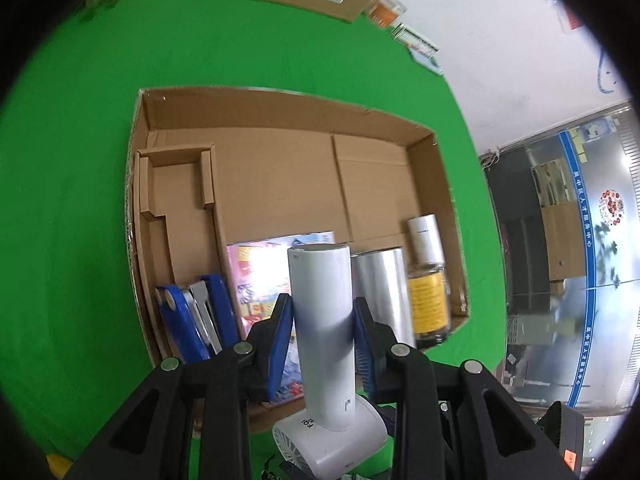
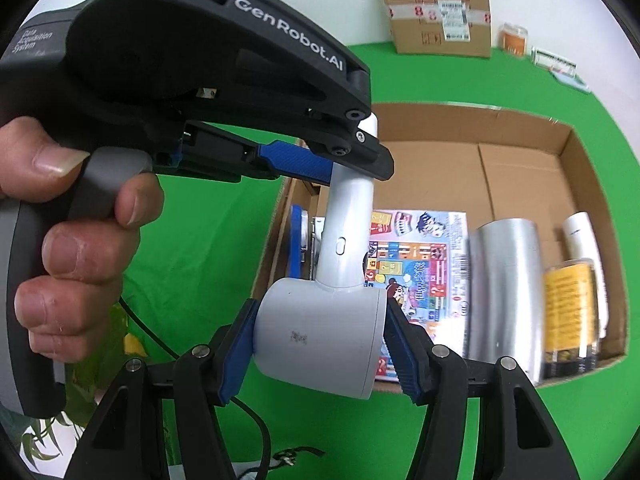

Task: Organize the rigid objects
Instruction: 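Carry the hair dryer into the box beside the stapler and open the right tool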

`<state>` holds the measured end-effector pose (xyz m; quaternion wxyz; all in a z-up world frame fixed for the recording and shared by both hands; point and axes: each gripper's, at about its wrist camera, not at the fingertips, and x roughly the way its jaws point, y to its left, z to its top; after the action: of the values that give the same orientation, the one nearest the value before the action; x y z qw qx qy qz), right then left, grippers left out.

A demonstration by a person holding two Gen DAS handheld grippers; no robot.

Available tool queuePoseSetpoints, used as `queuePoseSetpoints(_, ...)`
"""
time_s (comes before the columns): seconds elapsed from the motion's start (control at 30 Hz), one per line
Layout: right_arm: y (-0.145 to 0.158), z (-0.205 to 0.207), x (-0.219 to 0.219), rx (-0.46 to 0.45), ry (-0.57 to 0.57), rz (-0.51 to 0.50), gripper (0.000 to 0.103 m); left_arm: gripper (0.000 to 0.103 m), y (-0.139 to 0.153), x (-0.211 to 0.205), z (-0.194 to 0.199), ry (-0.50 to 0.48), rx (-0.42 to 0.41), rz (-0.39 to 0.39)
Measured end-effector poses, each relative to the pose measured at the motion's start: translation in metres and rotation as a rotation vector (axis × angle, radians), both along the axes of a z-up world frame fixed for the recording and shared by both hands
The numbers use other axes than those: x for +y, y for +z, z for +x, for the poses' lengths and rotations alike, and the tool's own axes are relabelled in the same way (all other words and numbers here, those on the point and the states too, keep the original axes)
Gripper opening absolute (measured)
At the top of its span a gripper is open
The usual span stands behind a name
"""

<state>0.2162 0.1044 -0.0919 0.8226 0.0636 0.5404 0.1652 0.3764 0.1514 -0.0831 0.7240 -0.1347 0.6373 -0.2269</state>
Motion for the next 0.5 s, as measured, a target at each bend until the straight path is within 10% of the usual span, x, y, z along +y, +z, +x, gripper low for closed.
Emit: queuePoseSetpoints(0.5,-0.088,0.03,-0.017,0.11,-0.047,0.034,0.059,0.029,-0.073,-0.007,0.03,-0.041,0.142,0.012)
